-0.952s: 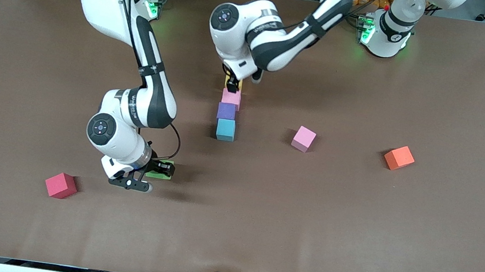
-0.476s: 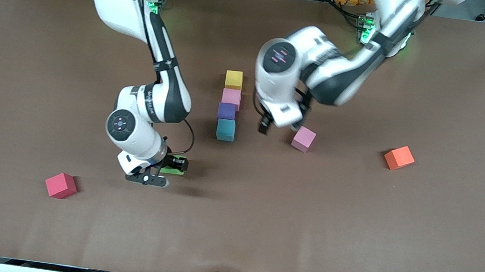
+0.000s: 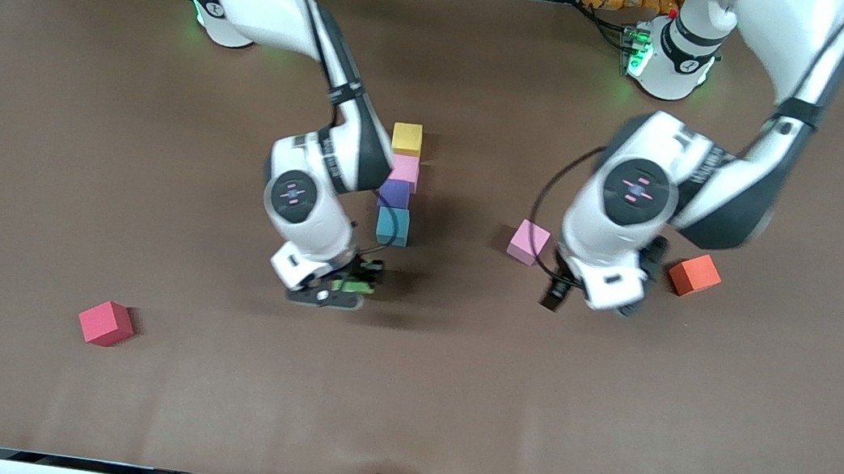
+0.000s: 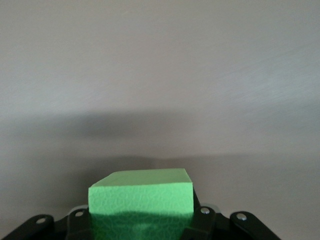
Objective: Arrange blocks into number 1
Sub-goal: 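Set green beside cyan with the right gripper while the left gripper withdraws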
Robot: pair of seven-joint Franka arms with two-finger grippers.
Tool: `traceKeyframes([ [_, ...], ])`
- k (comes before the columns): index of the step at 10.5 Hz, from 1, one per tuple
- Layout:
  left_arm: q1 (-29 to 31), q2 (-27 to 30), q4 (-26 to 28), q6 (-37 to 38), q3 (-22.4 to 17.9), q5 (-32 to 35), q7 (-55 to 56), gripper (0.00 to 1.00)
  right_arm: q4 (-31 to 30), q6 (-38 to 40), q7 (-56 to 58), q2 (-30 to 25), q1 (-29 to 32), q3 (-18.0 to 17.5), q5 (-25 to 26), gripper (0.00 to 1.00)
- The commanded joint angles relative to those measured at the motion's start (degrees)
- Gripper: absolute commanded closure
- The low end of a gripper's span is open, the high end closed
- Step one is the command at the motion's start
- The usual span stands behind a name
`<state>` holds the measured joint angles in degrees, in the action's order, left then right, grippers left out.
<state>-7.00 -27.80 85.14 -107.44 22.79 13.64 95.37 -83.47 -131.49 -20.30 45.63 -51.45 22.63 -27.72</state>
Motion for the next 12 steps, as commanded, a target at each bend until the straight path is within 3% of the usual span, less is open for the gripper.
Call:
traceKeyframes([
  [1, 5.7, 2.7, 0.4, 1.3, 0.8, 1.6, -9.1, 0.00, 2.3, -0.2, -2.7, 2.4, -2.7, 1.3, -0.1, 0.54],
  [3, 9.4, 4.0, 0.6, 1.9, 0.8, 1.6, -16.8, 0.00, 0.3, -1.7, -2.7, 2.4, -3.5, 1.3, 0.3, 0.54],
  [5, 12.3, 5.5, 1.1, 7.1, 1.4, 1.7, -24.5, 0.00, -1.7, -3.3, -2.5, 2.3, -4.7, 1.2, 0.3, 0.54],
  [8, 11.8, 9.1, 5.7, 8.2, 0.3, 0.6, -30.3, 0.00, -3.7, -3.5, -2.6, 1.9, -6.4, 1.1, 0.3, 0.53],
  [11, 5.4, 18.0, 12.0, 6.5, -11.4, -6.3, -44.9, 0.00, -5.9, -3.5, -2.4, 0.8, -7.1, 0.9, 0.4, 0.50],
  [12, 4.6, 20.8, 13.5, 6.4, -13.6, -8.1, -51.8, 0.00, -6.9, -3.5, -2.7, 0.3, -7.1, 0.9, 0.3, 0.06],
])
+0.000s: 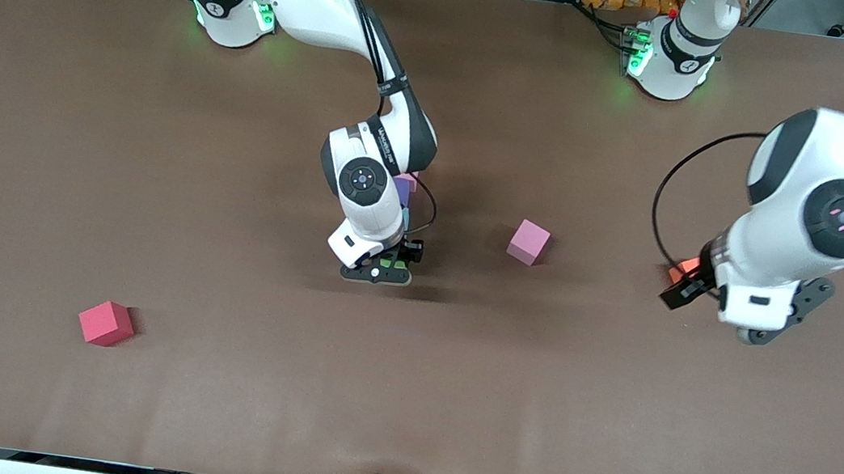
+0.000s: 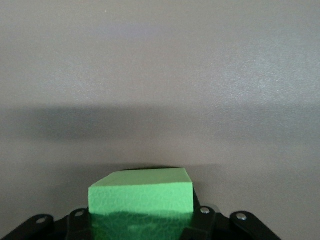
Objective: Arrange blocks into number 1
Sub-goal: 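Set green beside cyan with the right gripper while the left gripper withdraws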
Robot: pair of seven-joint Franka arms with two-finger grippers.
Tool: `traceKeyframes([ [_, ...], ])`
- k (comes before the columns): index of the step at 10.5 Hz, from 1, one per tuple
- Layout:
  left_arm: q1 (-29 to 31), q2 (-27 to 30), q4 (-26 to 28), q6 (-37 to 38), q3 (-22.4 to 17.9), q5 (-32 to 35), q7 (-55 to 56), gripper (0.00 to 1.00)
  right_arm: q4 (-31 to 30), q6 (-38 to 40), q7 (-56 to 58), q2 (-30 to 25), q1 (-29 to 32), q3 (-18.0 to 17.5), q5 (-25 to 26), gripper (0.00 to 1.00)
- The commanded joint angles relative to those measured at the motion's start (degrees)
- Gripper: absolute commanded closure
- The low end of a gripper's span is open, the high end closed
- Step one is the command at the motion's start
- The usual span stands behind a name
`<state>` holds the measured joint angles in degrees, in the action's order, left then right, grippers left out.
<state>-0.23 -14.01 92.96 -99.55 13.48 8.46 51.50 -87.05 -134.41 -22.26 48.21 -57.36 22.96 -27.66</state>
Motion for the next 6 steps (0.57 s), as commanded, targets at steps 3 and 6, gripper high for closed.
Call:
traceKeyframes([
  [3, -0.1, 12.8, 5.2, -1.4, -4.6, -6.5, -26.2, 0.00, -3.2, 0.1, 0.2, -6.1, 1.5, 0.6, 0.3, 0.00],
  [6, 0.0, 14.6, 0.4, -0.4, -6.5, -8.4, -37.1, 0.00, -2.6, 11.0, 9.6, -14.2, 9.5, -1.2, 12.1, 0.00],
])
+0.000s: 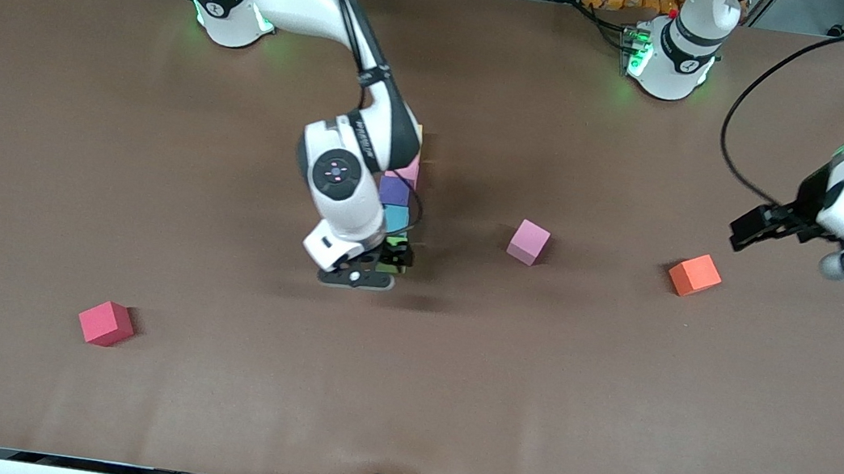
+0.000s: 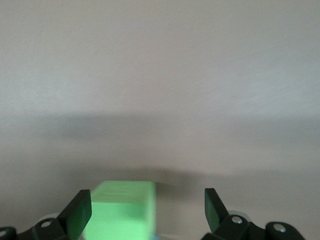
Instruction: Arrange blocks into number 1
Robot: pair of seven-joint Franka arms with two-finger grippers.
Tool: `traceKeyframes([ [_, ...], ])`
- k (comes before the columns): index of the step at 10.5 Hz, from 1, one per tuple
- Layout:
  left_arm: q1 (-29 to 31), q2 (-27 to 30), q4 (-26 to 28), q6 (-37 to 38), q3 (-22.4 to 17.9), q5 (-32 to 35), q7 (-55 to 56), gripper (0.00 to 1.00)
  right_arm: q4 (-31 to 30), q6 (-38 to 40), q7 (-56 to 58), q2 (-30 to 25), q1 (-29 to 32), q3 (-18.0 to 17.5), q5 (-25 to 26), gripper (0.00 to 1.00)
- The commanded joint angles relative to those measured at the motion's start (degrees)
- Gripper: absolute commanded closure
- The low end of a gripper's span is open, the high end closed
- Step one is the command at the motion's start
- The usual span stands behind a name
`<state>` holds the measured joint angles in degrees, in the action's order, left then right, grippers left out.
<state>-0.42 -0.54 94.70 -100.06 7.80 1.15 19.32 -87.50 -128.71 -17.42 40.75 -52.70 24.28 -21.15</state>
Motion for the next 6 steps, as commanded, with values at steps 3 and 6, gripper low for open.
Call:
traceKeyframes([
  [3, 0.1, 0.5, -5.6, 3.8, -1.7, -0.5, -10.4, 0.00, -1.1, 18.3, 14.2, -15.7, 13.7, -4.5, 11.4, 0.00],
  [6, 0.0, -2.3, -11.3, 12.1, -1.3, 0.9, -14.6, 0.00, -1.1, 27.8, 13.3, -25.7, 24.9, -5.6, 11.3, 0.00],
])
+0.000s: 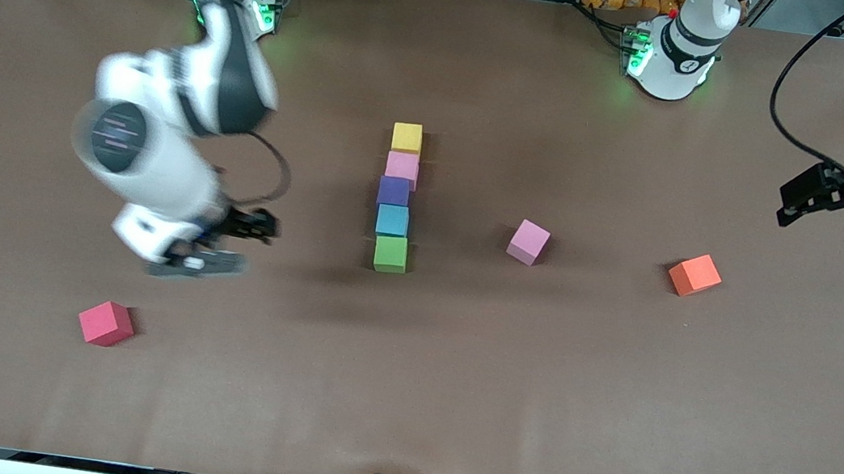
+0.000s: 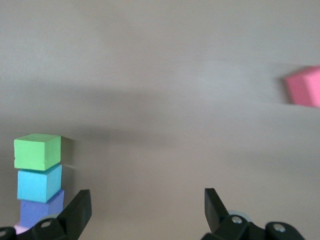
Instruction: Arrange blocks into number 1
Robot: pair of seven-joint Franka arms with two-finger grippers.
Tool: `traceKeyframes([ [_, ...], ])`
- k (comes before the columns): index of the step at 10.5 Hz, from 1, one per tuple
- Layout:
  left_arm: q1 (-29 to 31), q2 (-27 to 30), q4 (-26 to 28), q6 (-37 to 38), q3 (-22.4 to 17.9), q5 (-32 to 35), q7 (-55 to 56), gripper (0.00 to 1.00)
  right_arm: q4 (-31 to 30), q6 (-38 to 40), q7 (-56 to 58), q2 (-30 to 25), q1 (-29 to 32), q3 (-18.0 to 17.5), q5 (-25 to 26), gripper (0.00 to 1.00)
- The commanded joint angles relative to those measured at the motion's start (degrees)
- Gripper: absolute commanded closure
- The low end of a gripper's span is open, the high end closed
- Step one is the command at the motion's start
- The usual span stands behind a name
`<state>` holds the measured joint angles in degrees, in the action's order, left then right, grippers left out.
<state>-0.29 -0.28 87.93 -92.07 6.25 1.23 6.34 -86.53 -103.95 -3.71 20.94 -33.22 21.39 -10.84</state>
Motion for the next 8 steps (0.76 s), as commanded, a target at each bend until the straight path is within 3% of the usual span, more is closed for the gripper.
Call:
traceKeyframes([
  [1, -0.2, -2.4, -4.8, 4.4, 0.3, 0.4, -1.7, 0.00, -2.2, 4.0, -3.0, -9.1, 10.7, -4.3, 1.1, 0.00],
  [4, -0.3, -2.4, -4.7, 4.4, 0.4, -0.1, -1.7, 0.00, -3.1, 5.6, -7.1, -16.6, 20.2, -9.0, 2.7, 0.00],
  [6, -0.2, -2.4, -4.7, 4.5, 0.4, -0.1, -1.6, 0.00, -3.6, 8.6, -8.3, -20.1, 25.6, -14.6, 8.0, 0.00],
  [8, -0.5, -2.4, -4.7, 4.5, 0.6, -0.1, -1.4, 0.00, -4.2, 12.1, -7.6, -21.7, 28.6, -15.8, 8.3, 0.00],
])
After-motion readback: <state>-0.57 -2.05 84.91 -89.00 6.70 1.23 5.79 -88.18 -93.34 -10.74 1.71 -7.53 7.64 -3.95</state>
